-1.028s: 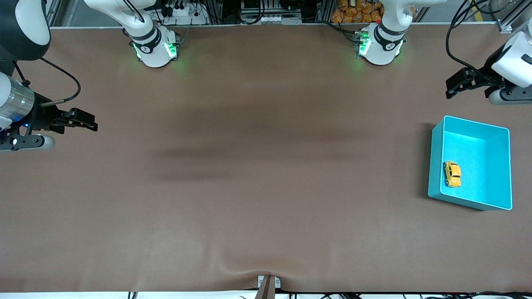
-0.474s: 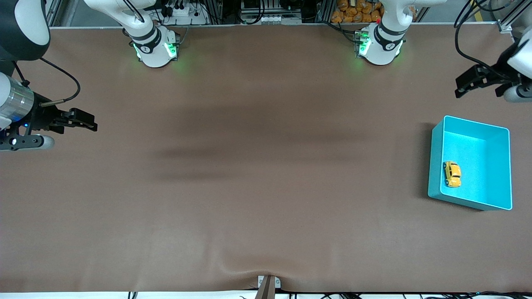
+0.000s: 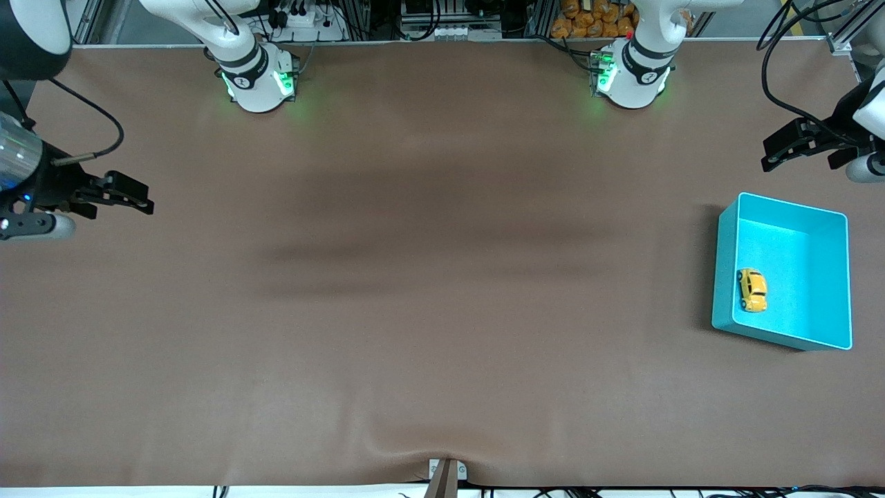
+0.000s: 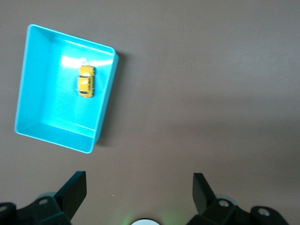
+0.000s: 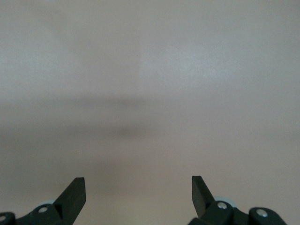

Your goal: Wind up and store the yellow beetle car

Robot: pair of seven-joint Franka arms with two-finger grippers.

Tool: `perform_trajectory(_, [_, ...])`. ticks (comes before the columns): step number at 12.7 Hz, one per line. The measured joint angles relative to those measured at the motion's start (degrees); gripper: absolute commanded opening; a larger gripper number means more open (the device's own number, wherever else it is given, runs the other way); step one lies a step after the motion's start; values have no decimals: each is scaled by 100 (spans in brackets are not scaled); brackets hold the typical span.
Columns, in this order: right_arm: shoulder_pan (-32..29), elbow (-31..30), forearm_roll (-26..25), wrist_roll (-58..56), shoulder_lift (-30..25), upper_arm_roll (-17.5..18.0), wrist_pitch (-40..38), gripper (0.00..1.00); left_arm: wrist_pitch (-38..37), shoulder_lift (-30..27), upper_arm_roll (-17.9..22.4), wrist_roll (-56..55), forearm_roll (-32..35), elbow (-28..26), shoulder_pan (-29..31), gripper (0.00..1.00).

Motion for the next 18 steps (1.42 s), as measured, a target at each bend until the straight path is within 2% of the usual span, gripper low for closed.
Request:
perform_trajectory(9, [-260,-77,-3,-2,-603,-101,-88,100,-45,108,0,-109,-119,-1,-2,100])
perform_trajectory(18, [-271,-212,-10,-200,-670,-99,-274,100,-45,117,-16,368,-19,1,-16,100])
